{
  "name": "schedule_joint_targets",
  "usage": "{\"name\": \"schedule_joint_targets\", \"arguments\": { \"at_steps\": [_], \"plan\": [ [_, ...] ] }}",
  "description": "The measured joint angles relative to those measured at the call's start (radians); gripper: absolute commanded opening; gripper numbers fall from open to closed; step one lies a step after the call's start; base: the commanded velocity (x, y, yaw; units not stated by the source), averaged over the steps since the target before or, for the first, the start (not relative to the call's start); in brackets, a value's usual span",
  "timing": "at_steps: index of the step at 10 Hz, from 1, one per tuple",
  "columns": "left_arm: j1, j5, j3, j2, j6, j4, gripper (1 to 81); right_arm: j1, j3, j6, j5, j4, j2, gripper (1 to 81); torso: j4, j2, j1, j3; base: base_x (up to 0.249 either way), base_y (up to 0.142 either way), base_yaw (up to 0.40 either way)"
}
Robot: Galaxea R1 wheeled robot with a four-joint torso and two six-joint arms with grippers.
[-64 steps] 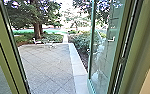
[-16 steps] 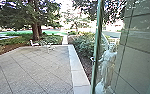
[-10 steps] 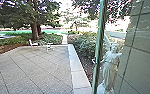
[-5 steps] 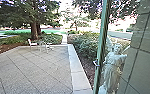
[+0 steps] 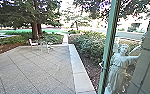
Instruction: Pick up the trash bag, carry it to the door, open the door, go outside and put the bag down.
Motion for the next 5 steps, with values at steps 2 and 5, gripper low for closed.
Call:
{"name": "schedule_joint_targets", "arguments": {
  "at_steps": [2, 5],
  "plan": [
    [0.004, 0.003, 0.001, 0.0, 0.0, 0.0, 1.0, -0.004, 0.0, 0.0, -0.003, 0.0, 0.0, 81.1, 0.0, 0.0, 0.0, 0.0, 0.115, 0.0, 0.0],
    [0.007, 0.002, 0.001, 0.001, 0.0, 0.0, 1.0, -0.007, 0.0, 0.0, -0.004, -0.001, -0.003, 81.1, 0.0, 0.0, -0.001, 0.0, 0.113, 0.0, 0.0]
  ]
}}
